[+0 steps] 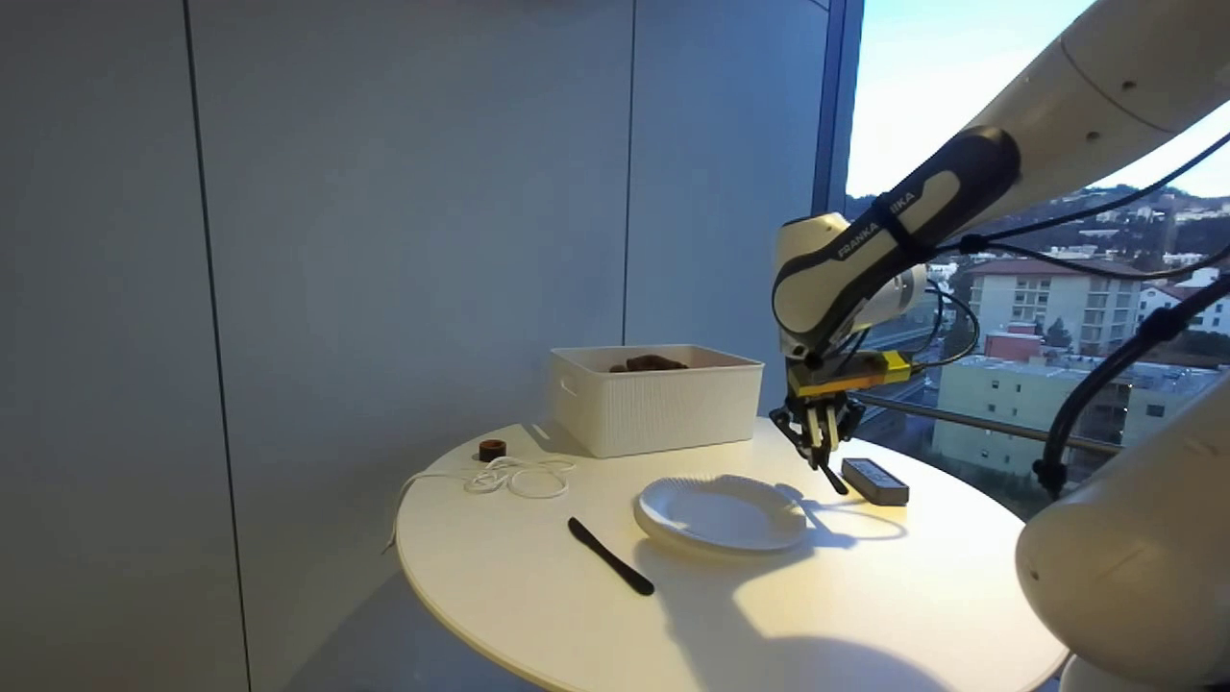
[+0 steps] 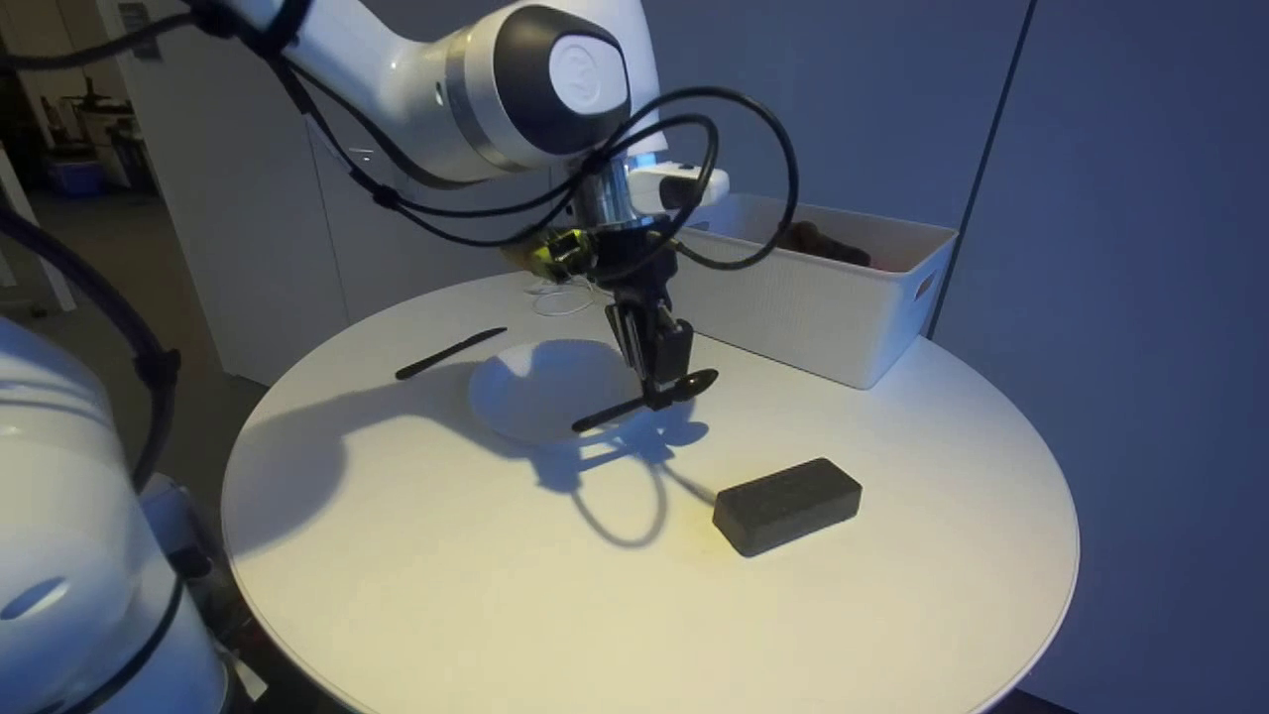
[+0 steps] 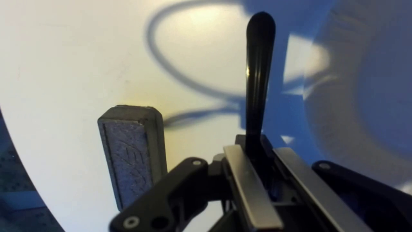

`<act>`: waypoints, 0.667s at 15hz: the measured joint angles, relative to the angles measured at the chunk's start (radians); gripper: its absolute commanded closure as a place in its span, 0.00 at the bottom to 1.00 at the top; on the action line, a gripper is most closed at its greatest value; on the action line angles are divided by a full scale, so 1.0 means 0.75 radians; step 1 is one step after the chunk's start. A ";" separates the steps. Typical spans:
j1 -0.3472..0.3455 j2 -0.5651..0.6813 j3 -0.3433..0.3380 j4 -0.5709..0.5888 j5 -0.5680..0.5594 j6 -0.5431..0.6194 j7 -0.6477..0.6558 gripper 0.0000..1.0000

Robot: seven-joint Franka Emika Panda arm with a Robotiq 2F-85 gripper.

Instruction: Move the black knife to the left side of the white plate and then move the black spoon to the right side of the white plate

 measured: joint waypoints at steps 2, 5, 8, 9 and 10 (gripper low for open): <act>-0.008 0.066 -0.018 0.003 -0.018 0.043 0.000 0.63; -0.006 0.148 -0.039 0.011 -0.018 0.113 -0.002 0.49; -0.003 0.183 -0.043 0.025 -0.019 0.140 -0.002 0.26; -0.002 0.179 -0.043 0.032 -0.019 0.140 -0.002 0.17; 0.001 0.167 -0.043 0.038 -0.019 0.138 -0.002 0.11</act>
